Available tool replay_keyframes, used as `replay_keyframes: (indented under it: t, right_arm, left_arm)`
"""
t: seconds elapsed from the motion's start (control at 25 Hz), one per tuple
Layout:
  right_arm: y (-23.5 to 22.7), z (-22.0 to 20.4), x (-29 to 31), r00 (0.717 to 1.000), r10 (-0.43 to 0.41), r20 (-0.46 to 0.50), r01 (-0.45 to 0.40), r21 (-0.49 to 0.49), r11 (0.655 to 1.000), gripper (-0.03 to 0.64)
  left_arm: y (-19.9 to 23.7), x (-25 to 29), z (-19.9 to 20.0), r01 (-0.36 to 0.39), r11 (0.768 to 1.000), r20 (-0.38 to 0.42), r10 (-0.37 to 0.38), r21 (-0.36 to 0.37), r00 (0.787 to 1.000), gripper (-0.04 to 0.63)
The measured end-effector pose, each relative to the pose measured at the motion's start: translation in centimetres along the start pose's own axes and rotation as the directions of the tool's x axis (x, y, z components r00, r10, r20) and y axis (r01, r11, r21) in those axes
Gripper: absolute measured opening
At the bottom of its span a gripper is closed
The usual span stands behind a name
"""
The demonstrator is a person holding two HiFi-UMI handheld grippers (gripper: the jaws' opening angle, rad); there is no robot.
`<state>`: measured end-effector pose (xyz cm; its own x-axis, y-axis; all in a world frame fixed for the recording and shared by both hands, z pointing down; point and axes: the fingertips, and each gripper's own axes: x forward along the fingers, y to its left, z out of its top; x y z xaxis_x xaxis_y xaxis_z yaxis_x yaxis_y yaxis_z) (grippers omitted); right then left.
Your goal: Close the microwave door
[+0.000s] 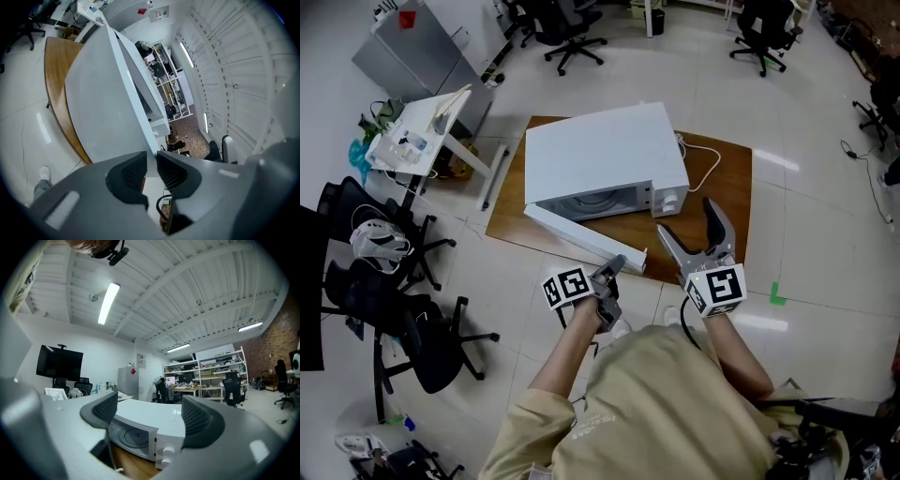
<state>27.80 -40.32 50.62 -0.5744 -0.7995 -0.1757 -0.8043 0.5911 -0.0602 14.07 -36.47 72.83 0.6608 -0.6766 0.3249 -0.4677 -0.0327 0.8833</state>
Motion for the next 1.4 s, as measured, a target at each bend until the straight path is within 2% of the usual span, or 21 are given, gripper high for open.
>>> replay_keyframes:
  t: [0.2,0.4,0.64,0.88,1.16,1.28,1.36,1.4]
  right_arm:
    - [0.4,1.4,0.4,1.000,-0.006,-0.011,0.006,-0.008,1.000,0.414]
    - [1.3,0.2,-0.9,1.000,-0.014,-0.012,0.014,-0.015,1.000,0.414]
    - [0.7,-0.1,-0.5,0.999,-0.037,-0.032,0.036,-0.021,0.999,0.414]
    - [-0.4,-0.1,-0.4,0.997,-0.070,-0.043,0.070,0.001,0.998,0.414]
    - [1.5,-0.2,-0.5,0.999,-0.032,-0.039,0.032,-0.007,0.999,0.414]
    - [2.8,-1.3,-1.4,0.999,-0.019,-0.030,0.018,-0.008,1.000,0.414]
    - [3.3,-1.6,-1.8,1.000,-0.015,-0.018,0.015,-0.010,1.000,0.414]
    - [3.5,-1.6,-2.0,1.000,-0.013,-0.012,0.013,-0.012,1.000,0.414]
  left_arm:
    - [-1.7,3.1,3.0,0.000,1.000,0.042,-0.001,0.010,0.999,0.061]
    - [-0.7,6.5,5.2,0.005,1.000,0.094,-0.007,0.026,0.996,0.027]
    - [-0.7,9.9,10.8,-0.058,0.997,0.131,0.051,0.050,0.990,0.003]
    - [-1.4,9.7,11.4,-0.047,0.997,0.125,0.039,0.059,0.991,0.003]
    - [-1.4,9.3,10.6,-0.053,0.993,0.118,0.040,0.104,0.992,0.002]
    - [-3.0,6.9,9.8,0.006,0.985,0.141,-0.031,0.174,0.990,0.002]
    - [-4.7,4.4,9.9,-0.001,0.951,0.181,-0.057,0.309,0.982,0.002]
    - [-5.2,2.9,10.1,-0.039,0.921,0.214,-0.049,0.388,0.976,0.002]
